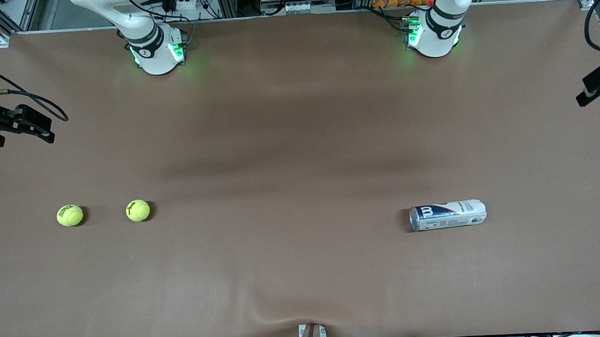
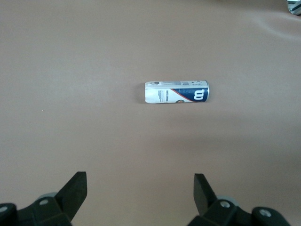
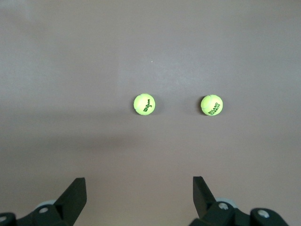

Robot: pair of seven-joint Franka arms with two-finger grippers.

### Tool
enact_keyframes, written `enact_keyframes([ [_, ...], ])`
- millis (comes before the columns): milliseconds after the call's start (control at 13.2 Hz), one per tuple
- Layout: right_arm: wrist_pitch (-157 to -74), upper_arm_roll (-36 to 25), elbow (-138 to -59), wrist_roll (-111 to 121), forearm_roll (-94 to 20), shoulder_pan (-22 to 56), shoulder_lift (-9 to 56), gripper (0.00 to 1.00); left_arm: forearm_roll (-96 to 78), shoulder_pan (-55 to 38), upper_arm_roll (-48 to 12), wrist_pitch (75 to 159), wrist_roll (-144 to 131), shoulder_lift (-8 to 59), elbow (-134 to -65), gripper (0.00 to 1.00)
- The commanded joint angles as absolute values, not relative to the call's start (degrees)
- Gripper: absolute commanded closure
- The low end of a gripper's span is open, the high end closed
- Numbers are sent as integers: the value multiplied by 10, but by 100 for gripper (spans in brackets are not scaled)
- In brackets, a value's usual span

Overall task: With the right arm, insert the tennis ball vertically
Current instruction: 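Move the left gripper out toward the Wilson can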

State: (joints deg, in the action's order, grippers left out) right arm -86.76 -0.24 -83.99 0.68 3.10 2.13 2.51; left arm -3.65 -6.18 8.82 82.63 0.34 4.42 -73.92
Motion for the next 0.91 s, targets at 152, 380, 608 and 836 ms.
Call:
enact_keyframes([
  [152,-857,2,-841,1,30,14,24,0,-45,-64,84,821,12,25,-758,0],
  [380,-857,2,-841,5,30,3,25,0,-38,-69,80,820,12,38,-760,0],
  [608,-856,2,-842,1,30,5,25,0,-40,-65,69,820,8,39,-760,0],
  [836,-855,4,-842,1,30,8,24,0,-38,-68,68,820,14,47,-761,0],
])
